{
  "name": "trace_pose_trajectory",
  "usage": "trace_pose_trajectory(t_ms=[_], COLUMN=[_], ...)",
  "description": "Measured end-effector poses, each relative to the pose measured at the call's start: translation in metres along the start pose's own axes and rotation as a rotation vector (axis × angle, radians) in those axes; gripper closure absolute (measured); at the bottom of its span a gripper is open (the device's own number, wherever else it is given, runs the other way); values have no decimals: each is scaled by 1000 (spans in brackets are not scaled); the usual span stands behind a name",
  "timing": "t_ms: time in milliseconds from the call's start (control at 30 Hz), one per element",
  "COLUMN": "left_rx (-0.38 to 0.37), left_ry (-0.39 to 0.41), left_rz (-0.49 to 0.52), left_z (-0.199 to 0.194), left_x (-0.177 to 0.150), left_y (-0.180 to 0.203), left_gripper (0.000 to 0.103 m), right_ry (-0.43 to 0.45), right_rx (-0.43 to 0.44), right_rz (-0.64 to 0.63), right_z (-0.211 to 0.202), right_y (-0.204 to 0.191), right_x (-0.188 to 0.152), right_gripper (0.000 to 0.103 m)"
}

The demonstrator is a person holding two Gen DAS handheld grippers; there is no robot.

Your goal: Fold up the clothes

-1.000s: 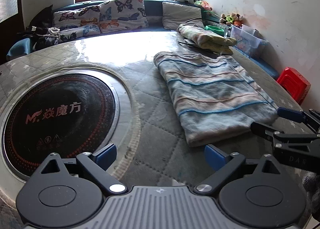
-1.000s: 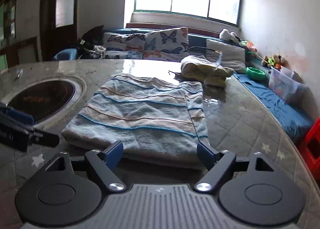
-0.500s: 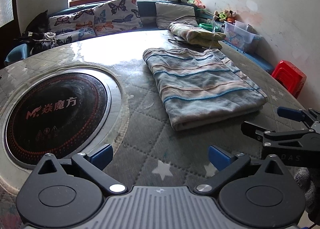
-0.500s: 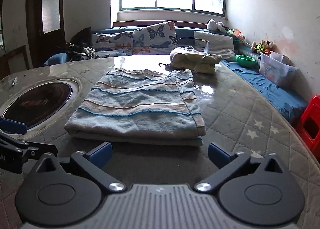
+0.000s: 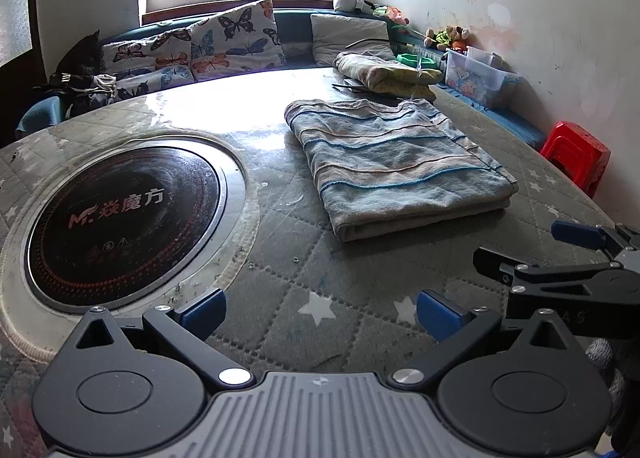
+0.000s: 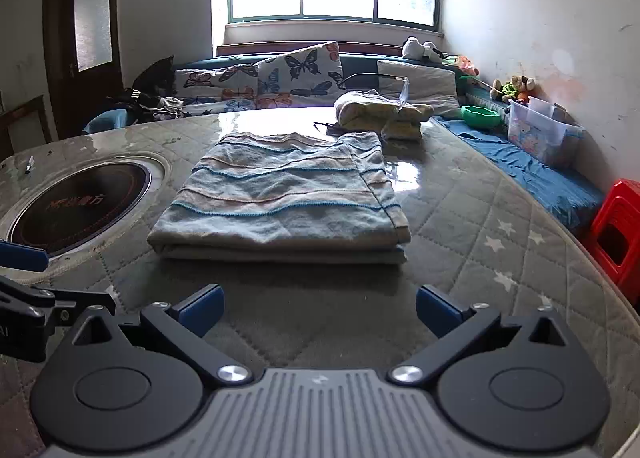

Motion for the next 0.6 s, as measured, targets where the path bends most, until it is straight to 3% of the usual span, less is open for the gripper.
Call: trace_pose_trajectory(t_ms=[600], left_rx=[12], left_ry=[10], left_rz=[33], left_z=[-13], left_x=[-6], left_y=[13], left_gripper=[0], right_ry=[-7], right_rx=[-29], right_rz=[46], right_z=[-14], right_y=[9], right_x=[-16], right_gripper=[0])
Point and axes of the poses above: each gripper's, at about its wrist camera, not at the fingertips, and z roughly the way its jaws point, y to its right, x to its top, the point moved 2 cm from there along z, roughly the way its jaws point, and after that the axes turned 15 degrees about z, right-handed, at the moved point
